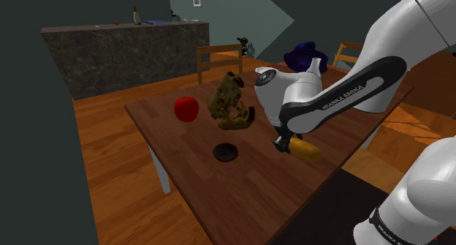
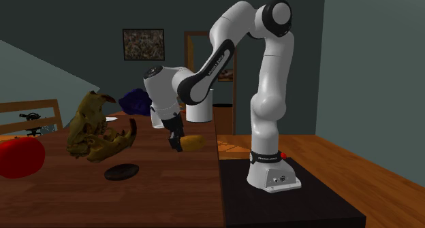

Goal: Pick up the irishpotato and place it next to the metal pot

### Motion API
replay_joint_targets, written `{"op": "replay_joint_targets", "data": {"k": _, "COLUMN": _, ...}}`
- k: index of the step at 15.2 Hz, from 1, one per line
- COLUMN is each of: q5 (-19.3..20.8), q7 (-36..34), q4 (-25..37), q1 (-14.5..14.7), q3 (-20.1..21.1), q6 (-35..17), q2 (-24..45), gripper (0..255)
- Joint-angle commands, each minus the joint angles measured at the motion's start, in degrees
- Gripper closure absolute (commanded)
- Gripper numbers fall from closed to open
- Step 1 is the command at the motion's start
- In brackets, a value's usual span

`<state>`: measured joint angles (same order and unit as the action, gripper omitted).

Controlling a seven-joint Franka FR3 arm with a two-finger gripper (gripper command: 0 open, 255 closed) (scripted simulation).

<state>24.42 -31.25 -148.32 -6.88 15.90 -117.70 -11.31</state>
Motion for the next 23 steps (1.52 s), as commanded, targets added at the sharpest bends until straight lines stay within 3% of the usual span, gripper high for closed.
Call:
{"op": "replay_joint_targets", "data": {"k": 1, "q5": -0.1, "q7": 0.0, "q4": 0.0, "q1": 0.0, "q3": 0.0, "q6": 0.0, "q2": 0.1, "gripper": 255}}
{"op": "replay_joint_targets", "data": {"k": 23, "q5": -4.7, "q7": 8.8, "q4": 7.6, "q1": 1.3, "q3": -0.9, "q6": 15.8, "q2": -10.3, "gripper": 255}}
